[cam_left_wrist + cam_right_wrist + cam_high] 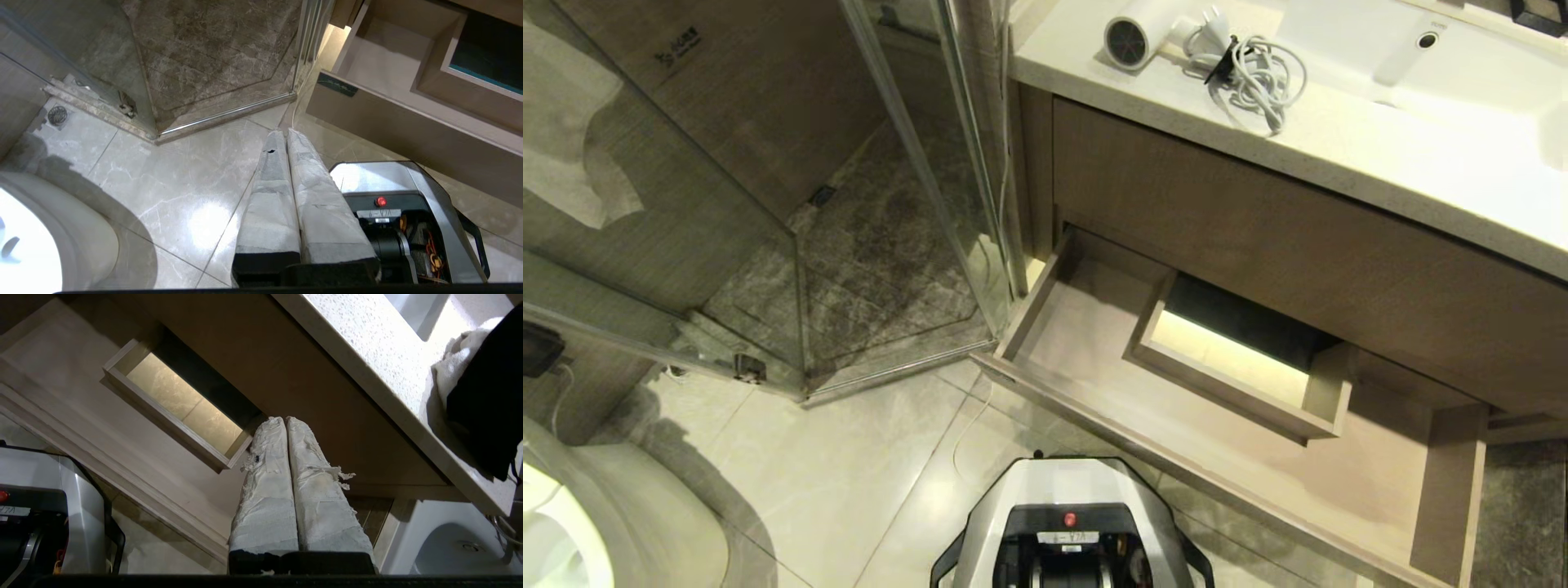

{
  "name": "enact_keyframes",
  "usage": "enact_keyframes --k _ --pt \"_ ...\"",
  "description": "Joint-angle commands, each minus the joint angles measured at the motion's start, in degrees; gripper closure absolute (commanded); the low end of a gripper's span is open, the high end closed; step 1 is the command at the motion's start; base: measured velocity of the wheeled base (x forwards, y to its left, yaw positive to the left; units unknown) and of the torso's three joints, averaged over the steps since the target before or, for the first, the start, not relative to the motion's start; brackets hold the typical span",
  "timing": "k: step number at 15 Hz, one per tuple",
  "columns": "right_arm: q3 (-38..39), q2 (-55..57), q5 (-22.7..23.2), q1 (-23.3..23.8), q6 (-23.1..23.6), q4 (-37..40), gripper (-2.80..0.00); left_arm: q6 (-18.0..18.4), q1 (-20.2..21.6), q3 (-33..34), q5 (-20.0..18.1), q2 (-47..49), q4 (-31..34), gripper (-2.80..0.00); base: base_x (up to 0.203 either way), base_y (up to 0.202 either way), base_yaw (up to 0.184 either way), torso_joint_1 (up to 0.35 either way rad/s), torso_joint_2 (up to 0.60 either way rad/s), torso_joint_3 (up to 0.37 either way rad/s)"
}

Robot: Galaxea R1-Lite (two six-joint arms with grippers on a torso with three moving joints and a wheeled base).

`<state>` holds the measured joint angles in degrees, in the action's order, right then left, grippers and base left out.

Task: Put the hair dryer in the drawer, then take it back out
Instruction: Close the drawer

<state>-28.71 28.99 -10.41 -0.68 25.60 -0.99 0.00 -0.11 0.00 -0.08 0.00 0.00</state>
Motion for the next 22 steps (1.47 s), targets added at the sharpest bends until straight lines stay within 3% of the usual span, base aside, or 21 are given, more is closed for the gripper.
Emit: enact_keyframes --k 1,4,22 --pt "0.06 0.01 -0.05 -0.02 0.15 0.02 0.0 0.0 0.02 0.09 -0.01 0.0 0.0 0.0 0.0 0.0 0.0 -0.206 -0.08 -0.194" --pt "1.81 -0.51 0.03 -0.02 0.06 -2.97 0.0 0.0 0.02 0.09 -0.01 0.0 0.0 0.0 0.0 0.0 0.0 -0.221 0.25 0.032" --pt "3.57 -1.48 0.12 -0.02 0.15 -4.29 0.0 0.0 0.02 0.09 -0.01 0.0 0.0 0.0 0.0 0.0 0.0 -0.238 0.38 0.133"
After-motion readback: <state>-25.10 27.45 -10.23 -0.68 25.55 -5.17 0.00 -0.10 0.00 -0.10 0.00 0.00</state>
